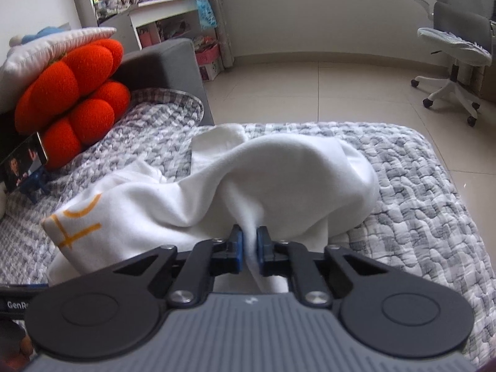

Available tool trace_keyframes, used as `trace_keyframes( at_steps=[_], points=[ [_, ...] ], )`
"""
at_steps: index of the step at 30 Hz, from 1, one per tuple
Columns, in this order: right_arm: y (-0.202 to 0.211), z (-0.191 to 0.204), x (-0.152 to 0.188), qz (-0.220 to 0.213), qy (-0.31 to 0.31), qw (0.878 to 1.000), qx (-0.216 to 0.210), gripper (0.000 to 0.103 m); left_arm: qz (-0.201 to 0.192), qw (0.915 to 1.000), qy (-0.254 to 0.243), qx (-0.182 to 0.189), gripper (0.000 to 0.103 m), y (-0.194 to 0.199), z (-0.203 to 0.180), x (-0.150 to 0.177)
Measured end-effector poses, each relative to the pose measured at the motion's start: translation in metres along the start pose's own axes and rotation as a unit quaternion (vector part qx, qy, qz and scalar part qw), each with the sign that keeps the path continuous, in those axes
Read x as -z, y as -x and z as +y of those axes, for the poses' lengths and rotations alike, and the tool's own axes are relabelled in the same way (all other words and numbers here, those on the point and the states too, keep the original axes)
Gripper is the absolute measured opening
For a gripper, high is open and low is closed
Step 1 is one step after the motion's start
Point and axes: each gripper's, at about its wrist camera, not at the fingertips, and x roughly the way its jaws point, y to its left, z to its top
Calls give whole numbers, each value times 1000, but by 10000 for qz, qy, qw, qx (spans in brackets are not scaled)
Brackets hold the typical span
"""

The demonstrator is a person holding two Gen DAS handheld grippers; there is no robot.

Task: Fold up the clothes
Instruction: 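Close the right gripper on a fold of the white T-shirt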

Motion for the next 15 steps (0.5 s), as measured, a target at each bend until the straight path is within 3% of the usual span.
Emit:
trace_keyframes(
  at_steps=[4, 8, 15],
  points=[
    [5, -6, -2, -226, -112, 9995, 200, 6, 12, 10000, 6, 35, 102, 2, -1, 1],
    [16, -10, -6, -680, -52, 9946, 779, 5, 48, 9999, 66, 74, 102, 2, 0, 1],
    [24, -38, -11, -1067, -747, 9818, 1384, 5, 89, 9998, 83, 151, 102, 3, 1, 1]
  ],
)
